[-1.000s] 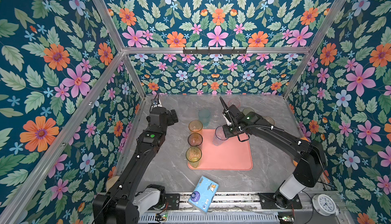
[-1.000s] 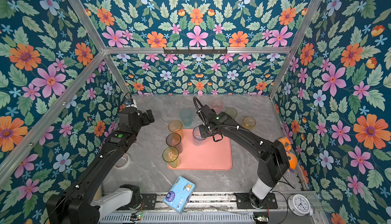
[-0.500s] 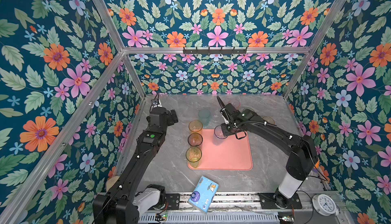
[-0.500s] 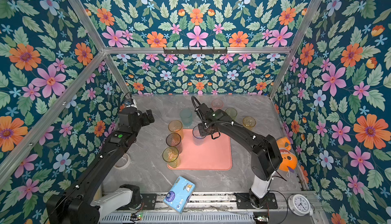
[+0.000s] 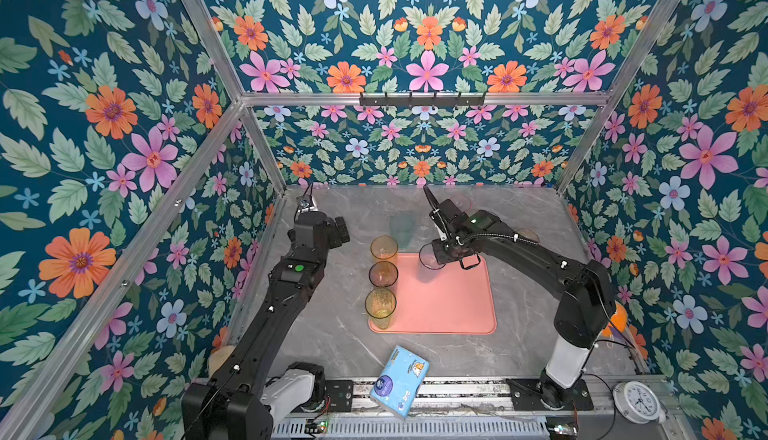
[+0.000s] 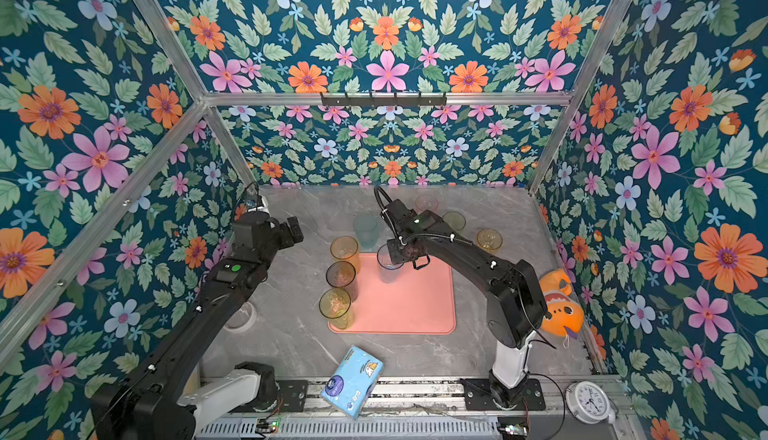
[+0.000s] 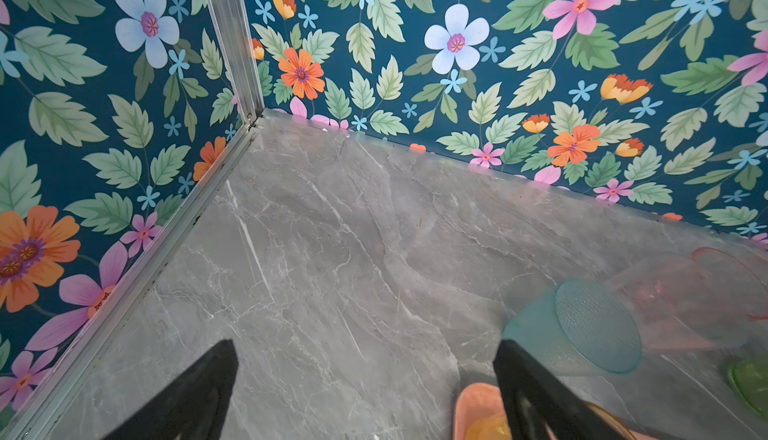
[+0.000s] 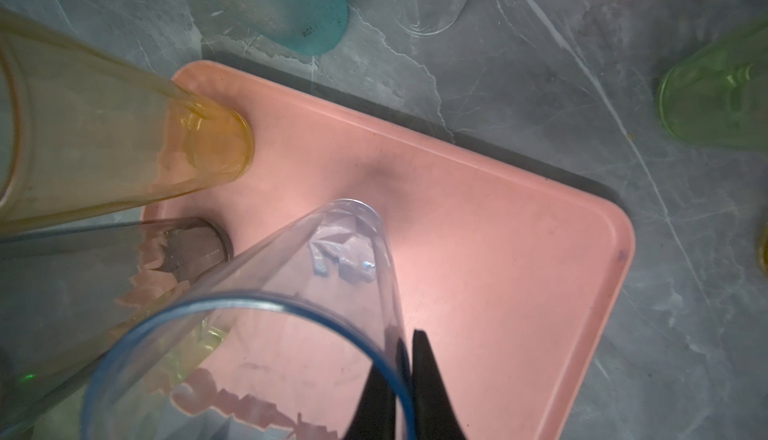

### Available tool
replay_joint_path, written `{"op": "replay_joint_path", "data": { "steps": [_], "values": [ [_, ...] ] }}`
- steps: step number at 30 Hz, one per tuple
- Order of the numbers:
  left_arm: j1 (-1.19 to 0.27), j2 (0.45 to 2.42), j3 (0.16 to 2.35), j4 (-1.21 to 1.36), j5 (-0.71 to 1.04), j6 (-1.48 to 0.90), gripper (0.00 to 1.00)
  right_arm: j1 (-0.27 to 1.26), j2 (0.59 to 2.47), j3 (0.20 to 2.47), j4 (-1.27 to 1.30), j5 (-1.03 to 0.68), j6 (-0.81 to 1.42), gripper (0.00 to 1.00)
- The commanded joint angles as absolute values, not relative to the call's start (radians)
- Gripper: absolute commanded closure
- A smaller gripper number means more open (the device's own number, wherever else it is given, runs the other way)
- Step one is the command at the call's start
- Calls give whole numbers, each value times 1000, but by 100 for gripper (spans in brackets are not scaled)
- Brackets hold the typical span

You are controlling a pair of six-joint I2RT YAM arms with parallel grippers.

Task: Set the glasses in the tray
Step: 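Lower the blue-rimmed glass onto the tray beside the yellow glass and open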

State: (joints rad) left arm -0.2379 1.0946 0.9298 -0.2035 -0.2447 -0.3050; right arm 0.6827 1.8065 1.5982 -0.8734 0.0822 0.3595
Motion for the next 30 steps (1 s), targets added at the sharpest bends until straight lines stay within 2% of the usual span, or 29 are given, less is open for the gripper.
{"op": "replay_joint_path", "data": {
  "steps": [1,30],
  "values": [
    [-236,1091,929,-209,-252,-295,1,677,1822,1619,-914,93,354,100],
    [-236,1078,922,-219,-260,-297,1,656,1947,1759,-982,105,357,98]
  ]
}}
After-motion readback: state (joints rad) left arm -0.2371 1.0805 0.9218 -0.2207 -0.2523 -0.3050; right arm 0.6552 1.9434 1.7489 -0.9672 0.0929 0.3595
